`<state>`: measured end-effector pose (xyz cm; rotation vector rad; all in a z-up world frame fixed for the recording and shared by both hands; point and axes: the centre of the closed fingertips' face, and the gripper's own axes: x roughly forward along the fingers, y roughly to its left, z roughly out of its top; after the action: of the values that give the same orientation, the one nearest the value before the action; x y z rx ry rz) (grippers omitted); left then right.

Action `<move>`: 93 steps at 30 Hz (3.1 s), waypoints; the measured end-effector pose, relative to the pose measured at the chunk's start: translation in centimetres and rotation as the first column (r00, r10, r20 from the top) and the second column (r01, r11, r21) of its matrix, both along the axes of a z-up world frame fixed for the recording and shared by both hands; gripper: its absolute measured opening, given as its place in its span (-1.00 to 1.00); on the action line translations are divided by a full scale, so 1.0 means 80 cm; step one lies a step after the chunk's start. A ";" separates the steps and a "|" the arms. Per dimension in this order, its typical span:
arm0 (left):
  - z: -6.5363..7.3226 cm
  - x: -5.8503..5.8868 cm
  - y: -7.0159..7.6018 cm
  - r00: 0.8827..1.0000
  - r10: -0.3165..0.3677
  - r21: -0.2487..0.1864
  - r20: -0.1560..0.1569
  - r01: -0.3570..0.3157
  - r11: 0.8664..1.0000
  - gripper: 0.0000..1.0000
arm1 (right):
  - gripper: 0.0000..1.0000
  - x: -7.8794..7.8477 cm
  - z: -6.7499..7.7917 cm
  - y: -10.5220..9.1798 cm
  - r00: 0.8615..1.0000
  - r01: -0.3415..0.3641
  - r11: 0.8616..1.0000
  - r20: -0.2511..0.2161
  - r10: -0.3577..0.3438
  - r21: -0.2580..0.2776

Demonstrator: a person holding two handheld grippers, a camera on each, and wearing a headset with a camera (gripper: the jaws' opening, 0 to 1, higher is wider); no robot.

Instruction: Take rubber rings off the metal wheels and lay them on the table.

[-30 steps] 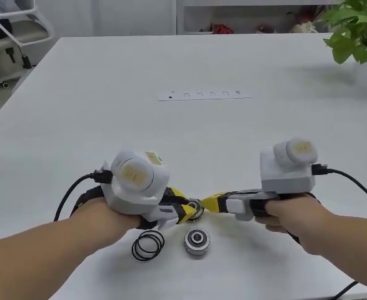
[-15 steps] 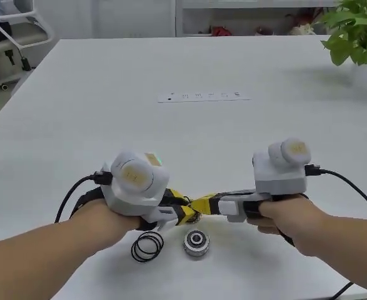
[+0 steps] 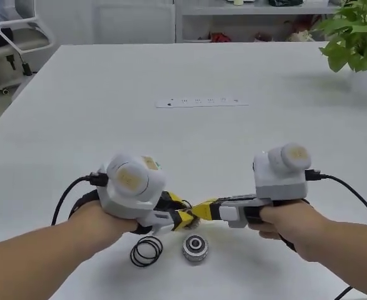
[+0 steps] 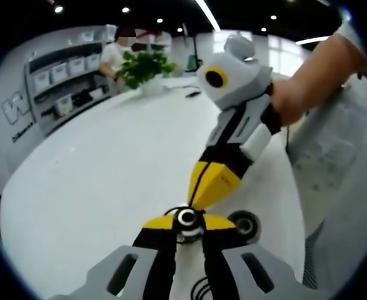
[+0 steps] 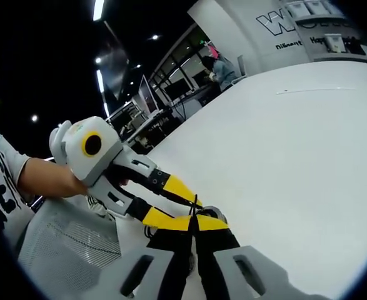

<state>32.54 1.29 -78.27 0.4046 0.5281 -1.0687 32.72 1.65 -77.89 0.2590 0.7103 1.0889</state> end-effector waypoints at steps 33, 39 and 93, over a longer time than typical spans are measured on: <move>0.109 -0.043 0.082 0.993 0.084 -0.225 0.088 -0.063 0.972 0.01 | -1.00 -0.034 0.060 0.036 0.999 -0.049 0.992 0.010 0.048 0.120; 0.102 -0.056 0.103 0.991 0.117 -0.233 0.069 -0.098 0.968 0.13 | -1.00 -0.039 0.060 0.046 0.997 -0.072 0.989 0.003 0.072 0.128; 0.075 -0.081 0.157 0.975 0.221 -0.201 0.026 -0.212 0.956 0.32 | -0.69 -0.080 -0.012 0.075 0.977 -0.210 0.972 0.013 0.213 -0.103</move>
<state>26.07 13.89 -72.24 0.1920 0.4081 -0.8873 26.30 7.65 -78.86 0.0846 0.7817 1.2522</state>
